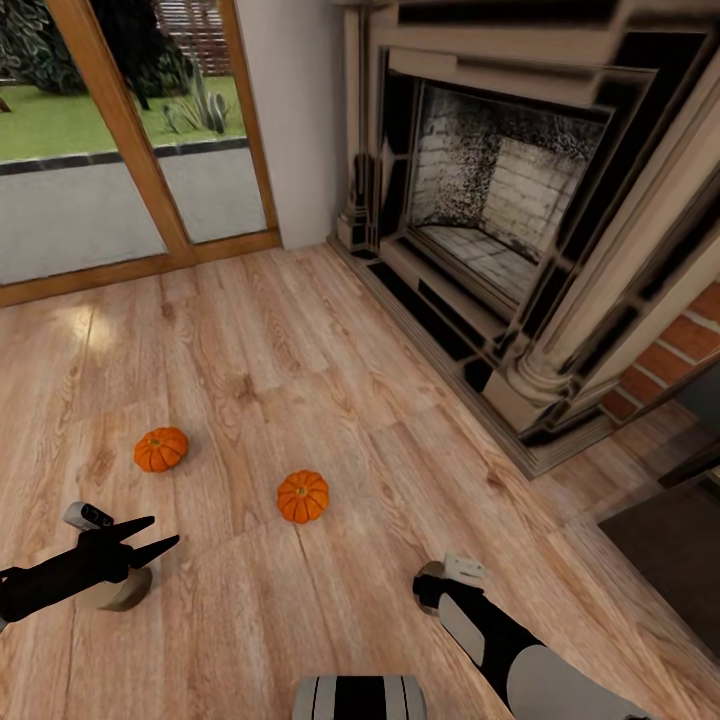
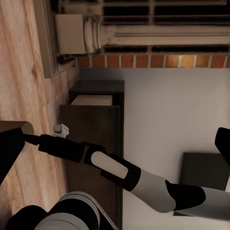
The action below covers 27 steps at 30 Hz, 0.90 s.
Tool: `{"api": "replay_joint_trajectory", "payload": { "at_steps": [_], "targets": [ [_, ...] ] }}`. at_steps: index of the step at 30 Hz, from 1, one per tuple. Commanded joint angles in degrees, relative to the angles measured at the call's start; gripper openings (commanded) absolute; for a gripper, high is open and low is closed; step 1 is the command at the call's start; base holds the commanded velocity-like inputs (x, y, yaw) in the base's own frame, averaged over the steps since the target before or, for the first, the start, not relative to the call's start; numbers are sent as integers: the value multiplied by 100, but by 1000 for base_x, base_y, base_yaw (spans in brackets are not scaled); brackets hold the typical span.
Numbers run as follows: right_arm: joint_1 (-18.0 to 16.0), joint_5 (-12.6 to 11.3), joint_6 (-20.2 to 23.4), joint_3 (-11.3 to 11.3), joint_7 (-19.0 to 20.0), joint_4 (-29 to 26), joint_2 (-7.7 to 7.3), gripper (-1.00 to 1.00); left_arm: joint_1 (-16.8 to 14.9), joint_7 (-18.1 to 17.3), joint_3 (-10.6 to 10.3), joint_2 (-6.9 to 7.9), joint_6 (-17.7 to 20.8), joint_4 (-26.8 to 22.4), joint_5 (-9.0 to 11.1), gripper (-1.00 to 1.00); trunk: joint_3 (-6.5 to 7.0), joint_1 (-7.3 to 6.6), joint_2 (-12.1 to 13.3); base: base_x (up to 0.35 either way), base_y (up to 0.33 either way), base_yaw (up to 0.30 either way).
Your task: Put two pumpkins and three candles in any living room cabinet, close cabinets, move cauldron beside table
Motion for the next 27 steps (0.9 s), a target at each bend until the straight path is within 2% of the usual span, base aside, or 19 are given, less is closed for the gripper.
{"api": "replay_joint_trajectory", "payload": {
  "at_steps": [1, 8, 9, 25, 27],
  "targets": [
    [0, -17, 32, 41, -60, -3, -9, 100, 0, -19, -3, 2, 61, -3, 10, 100, -5, 0, -1, 0, 0, 0],
    [0, -14, 24, 41, -60, -3, -9, 100, 0, -19, -3, 2, 61, -3, 15, 100, -5, 0, -1, 0, 0, 0],
    [0, -14, 23, 41, -60, -3, -9, -100, 0, -19, -3, 2, 61, -3, 15, 100, -5, 0, -1, 0, 0, 0],
    [0, 9, 22, 41, -59, -3, -9, -100, 0, -19, -3, 2, 61, -3, 14, 100, -5, 0, -1, 0, 0, 0],
    [0, 9, 21, 41, -58, -3, -9, -100, 0, -19, -3, 2, 61, -3, 12, 100, 40, -5, 1, 0, 0, 0]
  ]
}}
